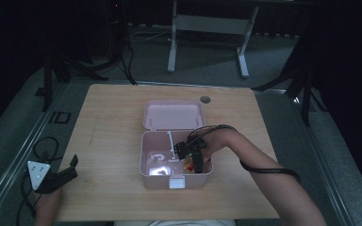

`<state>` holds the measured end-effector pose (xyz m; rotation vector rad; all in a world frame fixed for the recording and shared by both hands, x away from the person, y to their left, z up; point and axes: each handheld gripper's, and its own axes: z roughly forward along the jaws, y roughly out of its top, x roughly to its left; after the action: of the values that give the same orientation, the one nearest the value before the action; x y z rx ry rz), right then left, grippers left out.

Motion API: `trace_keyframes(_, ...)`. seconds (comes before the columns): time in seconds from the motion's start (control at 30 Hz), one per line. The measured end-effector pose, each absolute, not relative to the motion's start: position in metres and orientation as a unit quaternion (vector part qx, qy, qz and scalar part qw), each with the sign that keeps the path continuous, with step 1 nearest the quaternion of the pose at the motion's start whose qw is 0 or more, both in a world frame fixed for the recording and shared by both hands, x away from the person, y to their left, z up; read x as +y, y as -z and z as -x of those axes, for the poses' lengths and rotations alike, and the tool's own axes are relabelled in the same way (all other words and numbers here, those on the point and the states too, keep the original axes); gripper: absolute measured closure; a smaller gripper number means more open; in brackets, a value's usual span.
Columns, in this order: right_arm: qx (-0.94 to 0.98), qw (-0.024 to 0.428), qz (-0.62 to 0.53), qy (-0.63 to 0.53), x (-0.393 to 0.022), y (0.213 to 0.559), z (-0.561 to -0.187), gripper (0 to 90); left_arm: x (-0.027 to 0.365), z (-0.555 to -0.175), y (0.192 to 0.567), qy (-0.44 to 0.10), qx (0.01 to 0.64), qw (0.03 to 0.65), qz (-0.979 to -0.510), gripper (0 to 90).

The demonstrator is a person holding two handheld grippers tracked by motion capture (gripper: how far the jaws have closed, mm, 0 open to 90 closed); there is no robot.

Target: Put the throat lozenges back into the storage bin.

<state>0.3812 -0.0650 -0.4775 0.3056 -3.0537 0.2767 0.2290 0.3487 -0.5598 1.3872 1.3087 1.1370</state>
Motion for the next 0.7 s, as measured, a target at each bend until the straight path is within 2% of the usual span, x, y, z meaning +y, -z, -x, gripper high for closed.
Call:
trace_keyframes(0.33,-0.995,0.007,-0.083,-0.047,-0.073,0.439,-0.386,17.0,0.349,-0.229,0.560,-0.459,0.528,0.443,-0.560,2.7)
trace_keyframes(0.43,-0.997,-0.005,-0.074,-0.033,-0.079,0.424,-0.386,13.0,0.349,-0.229,0.560,-0.459,0.528,0.444,-0.560,2.7)
trace_keyframes(0.7,-0.998,-0.029,-0.053,0.007,-0.104,0.391,-0.384,12.1,0.348,-0.229,0.560,-0.460,0.528,0.444,-0.559,2.7)
